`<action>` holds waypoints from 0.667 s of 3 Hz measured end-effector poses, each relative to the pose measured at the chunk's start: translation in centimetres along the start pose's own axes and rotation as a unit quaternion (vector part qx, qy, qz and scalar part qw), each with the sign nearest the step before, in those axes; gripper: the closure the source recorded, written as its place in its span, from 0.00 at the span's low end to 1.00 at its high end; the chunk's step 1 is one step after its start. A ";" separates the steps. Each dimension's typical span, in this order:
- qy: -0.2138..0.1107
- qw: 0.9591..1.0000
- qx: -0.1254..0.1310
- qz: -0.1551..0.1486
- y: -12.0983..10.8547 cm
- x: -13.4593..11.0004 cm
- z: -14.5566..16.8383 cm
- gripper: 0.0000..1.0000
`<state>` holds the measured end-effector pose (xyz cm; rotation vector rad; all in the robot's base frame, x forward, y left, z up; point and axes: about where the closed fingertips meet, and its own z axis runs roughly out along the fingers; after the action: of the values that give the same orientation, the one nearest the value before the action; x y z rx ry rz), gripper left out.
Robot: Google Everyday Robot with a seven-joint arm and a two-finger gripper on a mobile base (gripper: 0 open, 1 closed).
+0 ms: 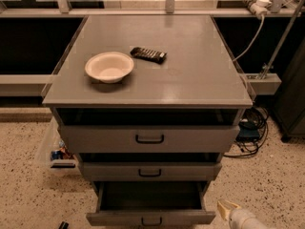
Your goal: Open bottom drawer
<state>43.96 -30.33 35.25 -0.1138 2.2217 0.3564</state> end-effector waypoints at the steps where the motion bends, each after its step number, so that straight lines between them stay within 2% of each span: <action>1: 0.000 1.000 0.000 0.000 0.0 0.0 0.0 0.13; 2: 0.000 1.000 0.000 0.000 0.0 0.0 0.0 0.00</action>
Offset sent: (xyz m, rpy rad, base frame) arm 0.0000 0.0000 0.0000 0.0000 0.0000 0.0000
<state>43.96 -30.31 35.25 -0.1139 2.2217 0.3567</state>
